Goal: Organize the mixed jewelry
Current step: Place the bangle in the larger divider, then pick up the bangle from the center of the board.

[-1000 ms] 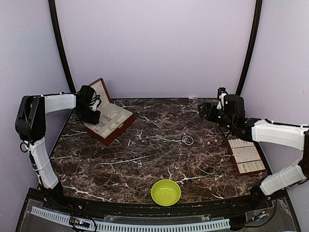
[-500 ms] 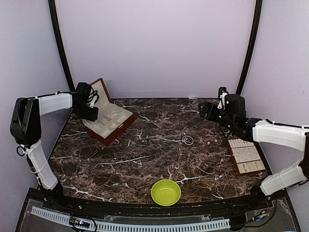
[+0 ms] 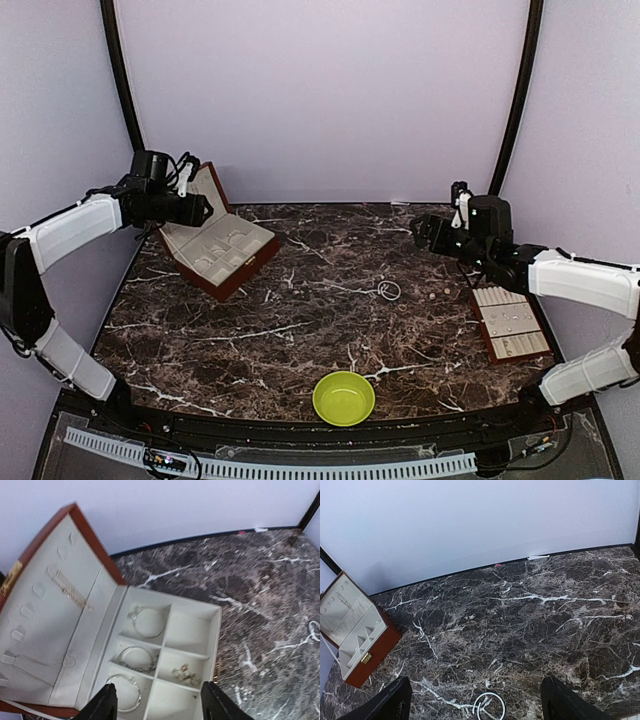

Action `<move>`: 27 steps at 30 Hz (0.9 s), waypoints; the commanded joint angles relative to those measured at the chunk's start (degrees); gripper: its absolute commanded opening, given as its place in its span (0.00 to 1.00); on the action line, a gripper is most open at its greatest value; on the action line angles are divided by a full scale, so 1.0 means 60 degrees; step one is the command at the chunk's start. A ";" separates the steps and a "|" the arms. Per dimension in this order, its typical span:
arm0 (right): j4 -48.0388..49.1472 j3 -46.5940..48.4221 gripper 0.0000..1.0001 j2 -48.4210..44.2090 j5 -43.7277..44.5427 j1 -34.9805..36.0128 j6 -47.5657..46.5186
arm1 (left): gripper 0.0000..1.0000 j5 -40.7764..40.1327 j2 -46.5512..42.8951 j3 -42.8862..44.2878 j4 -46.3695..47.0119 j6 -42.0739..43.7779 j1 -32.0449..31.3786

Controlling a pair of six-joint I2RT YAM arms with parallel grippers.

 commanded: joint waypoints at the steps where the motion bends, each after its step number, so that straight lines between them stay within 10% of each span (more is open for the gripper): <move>1: -0.0741 0.0207 0.90 -0.0246 -0.0569 -0.0041 -0.0237 | 0.64 0.1076 -0.1063 0.0027 0.0717 -0.0365 -0.0477; 27: -0.5281 0.1465 0.68 0.1206 0.0487 0.0952 0.2544 | 0.80 0.3015 -0.2600 -0.0928 0.1425 -0.1779 -0.0730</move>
